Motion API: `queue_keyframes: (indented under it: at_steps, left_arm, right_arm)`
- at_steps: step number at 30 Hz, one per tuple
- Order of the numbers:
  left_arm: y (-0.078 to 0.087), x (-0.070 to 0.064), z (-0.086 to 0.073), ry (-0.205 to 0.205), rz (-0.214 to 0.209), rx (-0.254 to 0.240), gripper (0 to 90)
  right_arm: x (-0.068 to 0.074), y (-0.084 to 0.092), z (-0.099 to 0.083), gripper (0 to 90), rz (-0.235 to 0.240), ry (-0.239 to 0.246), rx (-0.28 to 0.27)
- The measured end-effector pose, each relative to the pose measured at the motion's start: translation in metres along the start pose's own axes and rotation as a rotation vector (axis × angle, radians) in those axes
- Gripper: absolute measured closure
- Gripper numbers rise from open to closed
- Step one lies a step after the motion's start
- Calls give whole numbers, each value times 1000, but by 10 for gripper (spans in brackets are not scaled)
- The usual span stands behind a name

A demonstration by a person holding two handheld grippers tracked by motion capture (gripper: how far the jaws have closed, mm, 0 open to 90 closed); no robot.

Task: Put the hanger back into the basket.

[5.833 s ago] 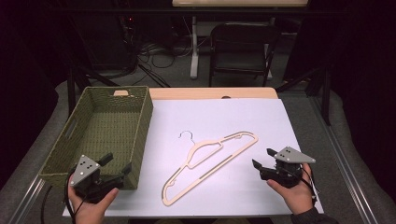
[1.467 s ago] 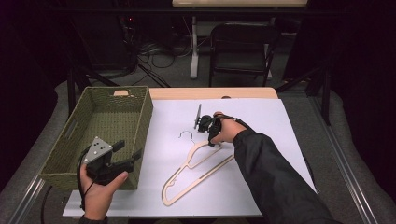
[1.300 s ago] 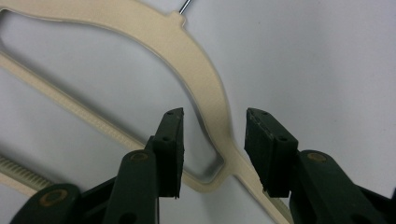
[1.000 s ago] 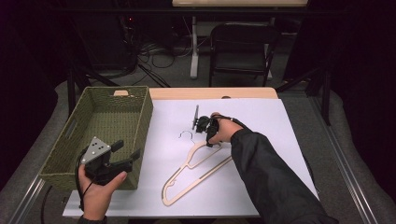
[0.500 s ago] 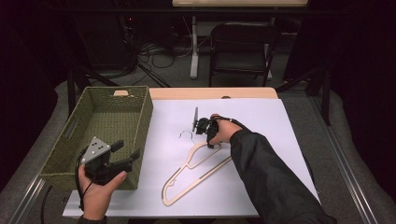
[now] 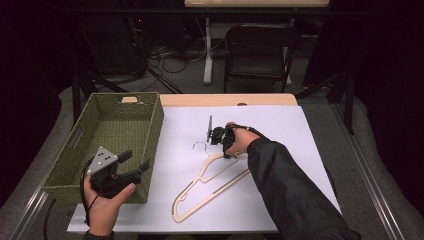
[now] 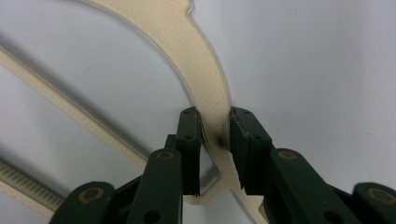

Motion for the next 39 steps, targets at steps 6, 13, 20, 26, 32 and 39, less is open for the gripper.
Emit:
queue_keyframes:
  at_steps: [6,13,20,26,32,39]
  left_arm:
    - [0,-1,0,-3,-2,1,294]
    - [0,-1,0,-3,-2,1,294]
    - [-1,-2,0,-5,-2,1,295]
    - [-2,-4,-1,-8,-5,7,296]
    - [-3,-6,-1,-12,-7,6,296]
    - [-3,-7,-1,-18,-12,8,310]
  right_arm:
    - [3,0,-4,759,10,21,23]
    - [5,1,-8,765,23,45,40]
    - [7,3,-10,767,11,59,26]
    - [10,5,-15,768,10,78,29]
    - [12,3,-16,769,-4,76,-32]
    - [14,10,-19,769,6,84,-17]
Point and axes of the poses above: each handheld gripper's, and its own axes: y roughly backward along the jaws, z roughly out of its top, x roughly to its left, the point moved 8 cm from there along -y, roughly forward along the jaws, and after that the axes turned 6 degrees about z, right-handed, at the moved point
